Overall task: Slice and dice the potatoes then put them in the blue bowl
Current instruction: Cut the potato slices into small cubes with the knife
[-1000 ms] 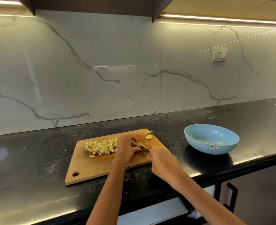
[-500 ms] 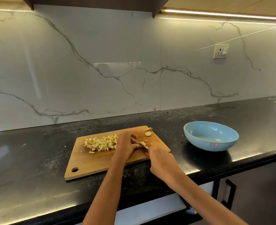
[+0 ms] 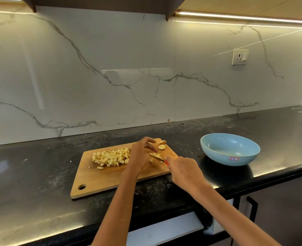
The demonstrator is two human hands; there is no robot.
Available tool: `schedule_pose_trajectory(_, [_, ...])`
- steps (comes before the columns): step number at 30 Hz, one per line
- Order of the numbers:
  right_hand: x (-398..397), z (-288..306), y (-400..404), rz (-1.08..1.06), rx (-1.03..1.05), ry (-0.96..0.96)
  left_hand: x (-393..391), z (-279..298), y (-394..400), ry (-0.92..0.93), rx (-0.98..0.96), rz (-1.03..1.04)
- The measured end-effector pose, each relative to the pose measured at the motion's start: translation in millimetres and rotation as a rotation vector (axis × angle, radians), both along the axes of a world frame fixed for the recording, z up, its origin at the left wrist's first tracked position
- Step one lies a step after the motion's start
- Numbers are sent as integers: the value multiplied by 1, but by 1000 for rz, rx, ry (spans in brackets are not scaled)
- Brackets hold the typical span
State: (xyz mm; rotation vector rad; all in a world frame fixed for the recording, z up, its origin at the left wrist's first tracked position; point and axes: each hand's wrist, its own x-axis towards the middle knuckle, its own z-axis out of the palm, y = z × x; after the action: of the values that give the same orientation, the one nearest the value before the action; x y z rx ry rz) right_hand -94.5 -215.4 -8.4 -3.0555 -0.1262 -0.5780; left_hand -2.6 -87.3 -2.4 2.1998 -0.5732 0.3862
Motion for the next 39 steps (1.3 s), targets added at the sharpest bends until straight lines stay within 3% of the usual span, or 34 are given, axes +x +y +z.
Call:
schedule_pose_trajectory(4, [-2, -1, 0, 37, -14, -43, 5, -6, 2, 27, 133, 8])
schedule_pose_trajectory(10, [-3, -1, -4, 31, -26, -78, 7, -4, 1, -79, 30, 3])
schedule_pose_trajectory(15, [-4, 0, -8, 29, -43, -103, 10, -10, 5, -105, 235, 77])
schedule_pose_trajectory(20, [-4, -2, -9, 20, -72, -104, 3, -4, -2, -86, 21, -111])
schedule_pose_trajectory(23, [-4, -2, -8, 24, -80, -111, 3, -6, -3, -64, 167, -191])
schedule_pose_trajectory(26, [-5, -2, -8, 25, -75, -130, 14, -12, 2, -120, 333, -44])
schedule_pose_trajectory(31, [-7, 0, -11, 13, -90, -136, 10, -11, -2, -157, 28, -85])
schedule_pose_trajectory(34, [-7, 3, -16, -29, -83, -155, 13, -10, 3, -243, -145, 67])
schedule_pose_trajectory(39, [-8, 7, -18, -39, -50, -146, 17, -11, 3, -166, -162, 64])
